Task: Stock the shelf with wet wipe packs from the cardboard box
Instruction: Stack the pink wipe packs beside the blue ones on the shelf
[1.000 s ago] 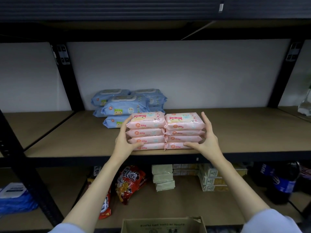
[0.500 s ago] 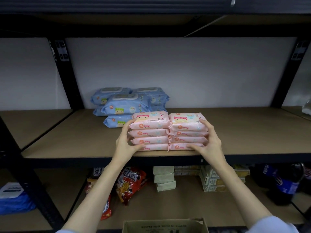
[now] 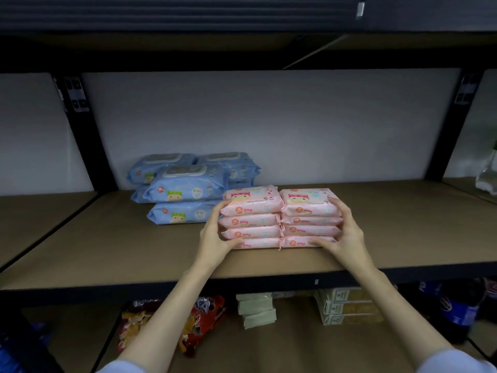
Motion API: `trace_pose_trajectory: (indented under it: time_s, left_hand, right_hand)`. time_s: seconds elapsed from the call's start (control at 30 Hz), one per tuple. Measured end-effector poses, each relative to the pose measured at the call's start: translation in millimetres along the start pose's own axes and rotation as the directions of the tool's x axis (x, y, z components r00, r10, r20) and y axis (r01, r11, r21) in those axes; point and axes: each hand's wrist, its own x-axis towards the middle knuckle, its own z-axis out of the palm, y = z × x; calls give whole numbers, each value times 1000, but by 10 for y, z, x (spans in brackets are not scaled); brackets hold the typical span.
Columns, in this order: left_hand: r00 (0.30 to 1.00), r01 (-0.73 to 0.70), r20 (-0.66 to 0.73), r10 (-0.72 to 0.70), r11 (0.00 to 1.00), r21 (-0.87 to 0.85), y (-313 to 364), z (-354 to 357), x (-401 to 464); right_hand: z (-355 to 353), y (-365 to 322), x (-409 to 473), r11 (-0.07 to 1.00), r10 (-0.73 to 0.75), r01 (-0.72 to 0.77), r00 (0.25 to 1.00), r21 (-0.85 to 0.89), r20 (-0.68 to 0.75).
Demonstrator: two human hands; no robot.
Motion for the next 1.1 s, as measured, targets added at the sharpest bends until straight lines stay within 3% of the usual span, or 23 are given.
trace_pose_trajectory:
  time_s: [0.53, 0.67, 0.73, 0.8, 0.87, 0.93, 1.03, 1.1]
  left_hand:
    - [995, -45, 89, 40, 998, 54, -399, 948, 1363]
    - [991, -132, 50, 123, 964, 231, -392, 907, 1445]
    - [973, -202, -2, 229, 862, 465, -345, 857, 1422]
    - [917, -316, 34, 397, 674, 667, -249, 857, 1393]
    - [838, -442, 200, 508, 417, 794, -138, 942, 1394]
    - [809, -498, 344, 477, 244, 832, -68, 1051, 1423]
    - [823, -499, 399, 404, 179, 848, -100, 1179, 1487]
    - [827, -501, 398, 398, 198, 843, -161, 1222, 1551]
  right_hand:
    - [-220, 950, 1209, 998, 45, -48, 998, -51, -53]
    - [-233, 976, 1277, 983, 23, -35, 997, -180, -68]
    - [-294, 928, 1265, 914, -30, -26, 991, -406, -131]
    - [-347, 893, 1272, 735, -218, 82, 968, -673, -120]
    - [-359, 816, 1313, 549, -300, 174, 954, -818, 2]
    - [-323, 707, 1371, 437, -267, 228, 957, -870, 116]
    - [-245, 688, 1464, 351, -201, 284, 954, -892, 225]
    - [-202, 760, 1519, 339, -185, 312, 947, -888, 262]
